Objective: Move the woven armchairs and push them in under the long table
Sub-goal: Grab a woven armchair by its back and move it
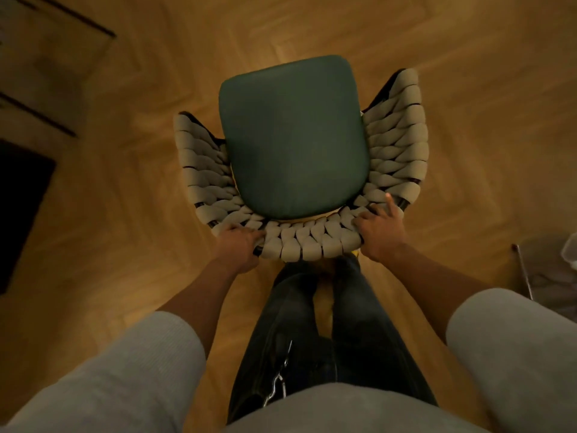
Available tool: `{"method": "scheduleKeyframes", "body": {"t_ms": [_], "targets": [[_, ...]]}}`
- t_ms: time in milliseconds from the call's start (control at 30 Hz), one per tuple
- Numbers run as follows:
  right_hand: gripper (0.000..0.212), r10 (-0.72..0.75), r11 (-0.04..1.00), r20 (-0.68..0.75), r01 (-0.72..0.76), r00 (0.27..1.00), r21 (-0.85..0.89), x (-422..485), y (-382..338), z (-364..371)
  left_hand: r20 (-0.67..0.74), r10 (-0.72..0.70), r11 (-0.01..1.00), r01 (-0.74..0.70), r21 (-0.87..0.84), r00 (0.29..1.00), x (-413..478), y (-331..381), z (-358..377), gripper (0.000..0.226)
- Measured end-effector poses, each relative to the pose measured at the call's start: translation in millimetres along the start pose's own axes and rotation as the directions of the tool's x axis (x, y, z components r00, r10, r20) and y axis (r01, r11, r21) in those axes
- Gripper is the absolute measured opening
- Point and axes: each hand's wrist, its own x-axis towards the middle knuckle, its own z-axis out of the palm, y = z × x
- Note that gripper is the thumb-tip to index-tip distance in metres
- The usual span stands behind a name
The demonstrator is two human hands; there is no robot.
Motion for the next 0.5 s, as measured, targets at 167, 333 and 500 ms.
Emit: {"method": "scheduleKeyframes", "body": {"t_ms": [167, 333, 500], "targets": [[0.051, -0.174, 0.969, -0.016, 0.169, 0.985, -0.179, 38.6, -3.5, -35.9, 0.011, -0.185, 0.972, 0.185, -0.147, 0.983, -18.7, -1.2, 25.4, 0.068], [0.048, -0.321, 0.898, 0.01, 0.308, 0.947, -0.314, 71.5, -13.9, -66.2, 0.06, -0.334, 0.901, 0.337, -0.272, 0.941, -38.1, 9.9, 43.0, 0.07], [0.054, -0.454, 0.781, 0.077, 0.438, 0.888, -0.445, 91.0, -46.4, -84.5, 0.127, -0.456, 0.799, 0.467, -0.379, 0.881, -63.1, 19.7, 70.7, 0.069]]}}
